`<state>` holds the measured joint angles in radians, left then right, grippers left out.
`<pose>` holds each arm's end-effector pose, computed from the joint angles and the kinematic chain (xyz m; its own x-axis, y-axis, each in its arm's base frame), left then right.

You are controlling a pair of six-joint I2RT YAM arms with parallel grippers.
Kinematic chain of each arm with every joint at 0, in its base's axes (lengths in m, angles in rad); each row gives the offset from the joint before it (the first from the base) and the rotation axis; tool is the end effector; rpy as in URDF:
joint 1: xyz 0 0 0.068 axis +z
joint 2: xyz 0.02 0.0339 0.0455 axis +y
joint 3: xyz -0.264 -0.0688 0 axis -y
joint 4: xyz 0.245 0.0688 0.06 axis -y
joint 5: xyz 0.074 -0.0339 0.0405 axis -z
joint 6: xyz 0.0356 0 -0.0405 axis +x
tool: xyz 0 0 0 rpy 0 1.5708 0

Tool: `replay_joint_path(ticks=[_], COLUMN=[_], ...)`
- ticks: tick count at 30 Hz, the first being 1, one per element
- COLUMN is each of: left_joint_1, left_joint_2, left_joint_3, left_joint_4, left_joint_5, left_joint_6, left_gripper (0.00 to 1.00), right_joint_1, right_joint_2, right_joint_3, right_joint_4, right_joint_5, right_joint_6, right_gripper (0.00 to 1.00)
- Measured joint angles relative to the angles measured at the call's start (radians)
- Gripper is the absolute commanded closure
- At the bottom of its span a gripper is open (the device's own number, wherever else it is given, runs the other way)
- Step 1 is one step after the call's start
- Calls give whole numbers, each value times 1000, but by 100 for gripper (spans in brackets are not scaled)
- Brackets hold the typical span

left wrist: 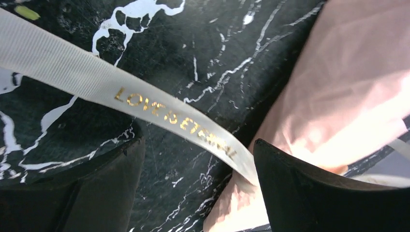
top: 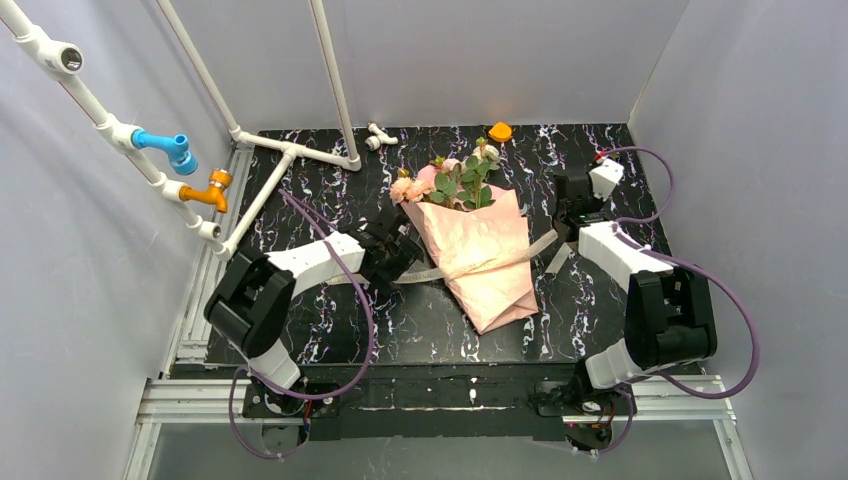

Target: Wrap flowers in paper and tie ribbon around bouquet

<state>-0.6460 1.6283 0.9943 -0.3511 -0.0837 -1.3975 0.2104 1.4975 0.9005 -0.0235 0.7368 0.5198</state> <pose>0.2642 -0.1955 0.1890 -0.6693 -0.7247 -0.1639 -0.5584 0.6361 -0.5325 0.3166 0.0432 0.2303 -0.3048 0.3111 -0.9002 0.6122 0.7880 0.0650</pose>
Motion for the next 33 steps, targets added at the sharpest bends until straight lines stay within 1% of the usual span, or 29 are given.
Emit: replay_joint_path(ticks=[1,2,3,4,5,6,11,17,21,24,26,27,33], left_joint_1=[-3,-6,-10,-11,-14,-16,-18,-19,-19,-19,-19,-19,-19], left_joint_2=[22,38,51,53,53,53,53,53,52,52,52,52,45], left_joint_3=[0,1,4,10,18,24,34,2,-13,-19,-23,-26,-44], left_joint_4=[7,11,12,15,18,20,35,59,80,98,113,117,145], left_joint_5=[3,6,14,18,20,21,21,21,26,32,35,37,41], left_joint_6=[-17,-27,-40,-43,-45,-46,-42,-39,-37,-34,-34,-34,-34], left_gripper=[20,20,20,20,20,20,21,23,25,26,27,27,28], right_joint_1=[-10,-30,-56,-79,-95,-114,-122,-117,-117,-117,-117,-116,-116], right_joint_2=[-4,-8,-10,-10,-10,-10,-10,-11,-10,-5,12,29,90], right_joint_3=[0,1,3,8,12,16,20,21,21,19,18,18,-1], right_joint_4=[0,3,3,3,2,-4,-57,-208,-333,-379,-385,-386,-384], right_joint_5=[6,0,-13,-30,-44,-62,-150,-248,-308,-381,-427,-453,-527], right_joint_6=[0,0,-2,3,7,5,53,183,304,382,422,442,504], right_gripper=[80,47,22,11,4,2,2,3,12,21,30,32,41])
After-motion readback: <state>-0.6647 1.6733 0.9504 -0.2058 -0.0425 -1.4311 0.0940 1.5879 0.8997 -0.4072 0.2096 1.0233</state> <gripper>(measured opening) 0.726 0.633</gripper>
